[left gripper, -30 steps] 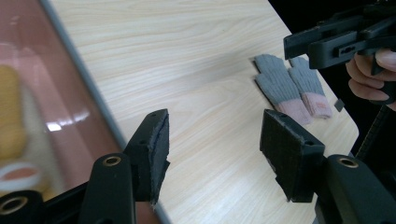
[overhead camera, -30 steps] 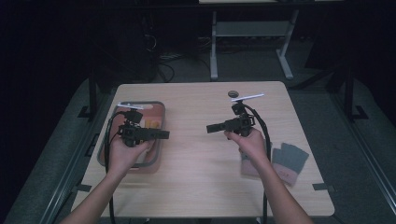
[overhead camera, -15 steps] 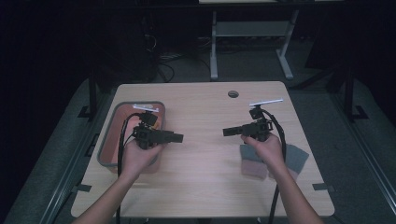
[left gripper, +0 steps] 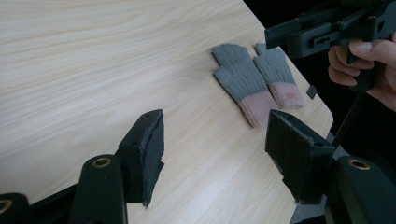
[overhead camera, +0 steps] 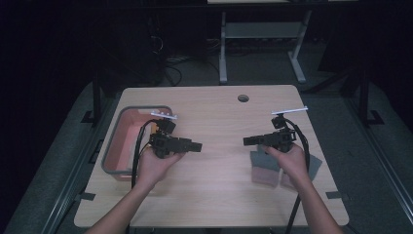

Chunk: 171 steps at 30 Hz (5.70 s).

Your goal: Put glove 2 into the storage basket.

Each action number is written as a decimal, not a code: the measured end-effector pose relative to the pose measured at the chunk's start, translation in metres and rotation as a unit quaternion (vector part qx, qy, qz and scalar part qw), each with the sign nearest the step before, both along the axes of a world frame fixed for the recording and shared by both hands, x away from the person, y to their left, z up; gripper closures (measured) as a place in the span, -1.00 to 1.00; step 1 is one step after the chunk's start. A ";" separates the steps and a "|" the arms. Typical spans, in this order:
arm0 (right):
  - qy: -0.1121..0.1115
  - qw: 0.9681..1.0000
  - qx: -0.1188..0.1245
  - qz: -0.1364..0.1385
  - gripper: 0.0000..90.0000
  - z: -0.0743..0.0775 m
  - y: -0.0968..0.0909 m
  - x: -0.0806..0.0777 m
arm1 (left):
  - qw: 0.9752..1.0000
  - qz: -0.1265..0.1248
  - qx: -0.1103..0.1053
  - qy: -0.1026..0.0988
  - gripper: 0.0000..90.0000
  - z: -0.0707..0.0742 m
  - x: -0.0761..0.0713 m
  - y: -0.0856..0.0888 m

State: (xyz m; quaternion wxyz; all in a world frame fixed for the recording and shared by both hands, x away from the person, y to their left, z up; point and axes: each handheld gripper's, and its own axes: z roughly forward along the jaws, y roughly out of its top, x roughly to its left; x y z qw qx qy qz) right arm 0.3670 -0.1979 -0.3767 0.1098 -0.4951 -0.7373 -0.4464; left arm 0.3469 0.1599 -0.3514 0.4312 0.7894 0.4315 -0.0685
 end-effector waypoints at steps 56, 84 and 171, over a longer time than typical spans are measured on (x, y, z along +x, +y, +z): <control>-0.026 0.984 -0.168 -0.055 -0.10 -0.043 -0.098 -0.052 | 0.997 -0.071 0.003 -0.031 -0.39 -0.033 -0.025 -0.081; -0.040 0.957 -0.273 -0.093 0.00 -0.074 -0.109 -0.068 | 0.994 -0.096 -0.010 -0.043 -0.43 -0.061 -0.047 -0.085; -0.101 0.964 -0.248 0.011 0.66 -0.046 -0.023 -0.039 | 0.992 -0.114 -0.004 -0.049 -0.47 -0.082 -0.060 -0.074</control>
